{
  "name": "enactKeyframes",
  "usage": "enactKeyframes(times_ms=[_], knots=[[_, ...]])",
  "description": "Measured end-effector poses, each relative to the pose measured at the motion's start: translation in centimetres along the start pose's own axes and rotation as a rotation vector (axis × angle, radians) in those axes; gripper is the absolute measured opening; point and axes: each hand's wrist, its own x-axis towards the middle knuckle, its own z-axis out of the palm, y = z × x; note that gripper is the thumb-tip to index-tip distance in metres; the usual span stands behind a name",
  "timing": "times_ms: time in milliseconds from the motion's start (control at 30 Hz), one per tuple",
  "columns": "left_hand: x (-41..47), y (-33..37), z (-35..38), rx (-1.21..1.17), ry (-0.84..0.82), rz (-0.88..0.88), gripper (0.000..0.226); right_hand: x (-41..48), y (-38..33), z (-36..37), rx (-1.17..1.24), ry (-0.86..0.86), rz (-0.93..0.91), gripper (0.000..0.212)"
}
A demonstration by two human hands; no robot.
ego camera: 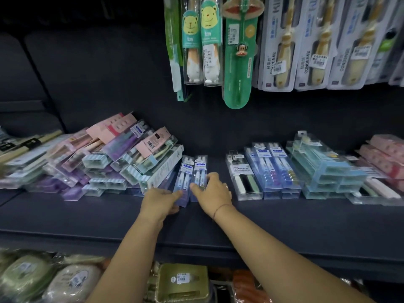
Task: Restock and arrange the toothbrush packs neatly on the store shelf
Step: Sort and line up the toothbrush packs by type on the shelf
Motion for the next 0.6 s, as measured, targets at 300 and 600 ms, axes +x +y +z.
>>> enactKeyframes(times_ms=[300, 600], knots=[[-1.7, 1.1, -0.1, -0.200, -0.127, -0.068, 0.015, 2.4, -0.2, -2.2, 0.275, -0.223, 0.235, 0.034], [-4.1, 2.0, 1.3, -0.343, -0.265, -0.154, 0.009, 0.2, 0.1, -4.3, 0.341, -0.338, 0.241, 0.043]])
